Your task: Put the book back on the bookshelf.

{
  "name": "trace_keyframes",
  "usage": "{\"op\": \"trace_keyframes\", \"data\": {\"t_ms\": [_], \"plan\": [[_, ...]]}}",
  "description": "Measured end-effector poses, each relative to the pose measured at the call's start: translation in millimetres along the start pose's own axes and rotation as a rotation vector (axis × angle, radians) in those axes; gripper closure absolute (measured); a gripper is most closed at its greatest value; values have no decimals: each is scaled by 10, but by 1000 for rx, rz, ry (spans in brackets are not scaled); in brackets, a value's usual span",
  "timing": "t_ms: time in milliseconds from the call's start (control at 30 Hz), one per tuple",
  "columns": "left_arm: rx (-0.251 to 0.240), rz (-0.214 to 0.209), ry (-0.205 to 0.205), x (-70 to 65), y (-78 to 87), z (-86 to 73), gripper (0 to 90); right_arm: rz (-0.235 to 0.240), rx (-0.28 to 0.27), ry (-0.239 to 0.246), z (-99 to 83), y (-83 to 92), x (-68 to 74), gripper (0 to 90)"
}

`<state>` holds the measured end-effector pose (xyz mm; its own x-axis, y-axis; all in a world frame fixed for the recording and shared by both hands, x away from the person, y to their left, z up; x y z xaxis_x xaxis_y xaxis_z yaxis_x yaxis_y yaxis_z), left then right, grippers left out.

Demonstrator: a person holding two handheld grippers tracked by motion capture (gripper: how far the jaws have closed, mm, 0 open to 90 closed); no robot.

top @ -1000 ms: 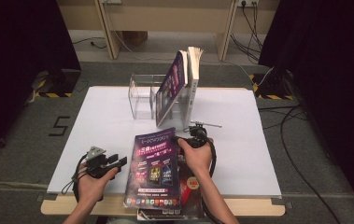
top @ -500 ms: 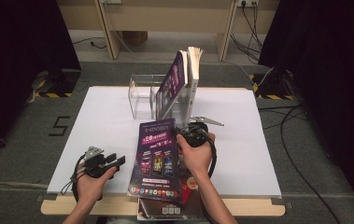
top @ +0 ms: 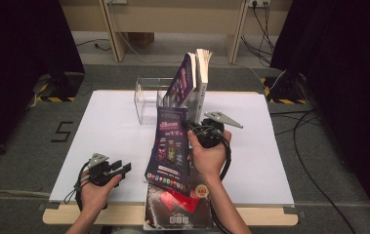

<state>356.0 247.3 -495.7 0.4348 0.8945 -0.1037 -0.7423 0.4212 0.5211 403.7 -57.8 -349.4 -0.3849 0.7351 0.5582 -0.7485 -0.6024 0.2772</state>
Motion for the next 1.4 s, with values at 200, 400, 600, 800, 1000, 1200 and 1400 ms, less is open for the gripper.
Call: {"op": "trace_keyframes", "data": {"t_ms": [200,400,600,800,1000,1200,1400], "plan": [[-1,-2,-4,-6,-3,-2,524,14,-61,28,76,3,73,850],[-3,-2,-7,-4,-7,-5,524,13,-103,54,145,-8,134,850],[-6,0,-8,-4,-14,-8,524,20,-147,65,264,-6,191,849],[-8,4,-17,0,-17,-4,524,32,-180,60,390,-2,230,849],[-4,-1,-20,-6,-28,-15,524,40,-207,56,489,-12,266,849],[-4,-1,-24,-12,-31,-13,524,48,-229,46,578,-22,295,850],[-1,-3,-28,-15,-35,-14,524,53,-245,43,634,-54,330,849]]}}
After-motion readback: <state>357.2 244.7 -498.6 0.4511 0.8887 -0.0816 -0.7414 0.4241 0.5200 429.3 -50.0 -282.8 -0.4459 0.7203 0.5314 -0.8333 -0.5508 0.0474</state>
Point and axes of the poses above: each handheld gripper's, and its own axes: y roughly backward along the jaws, z roughly out of its top, x roughly to its left, the point moved 2 cm from there along -y, roughly forward along the jaws, and after that the axes turned 12 degrees about -y, right-handed, at the moved point
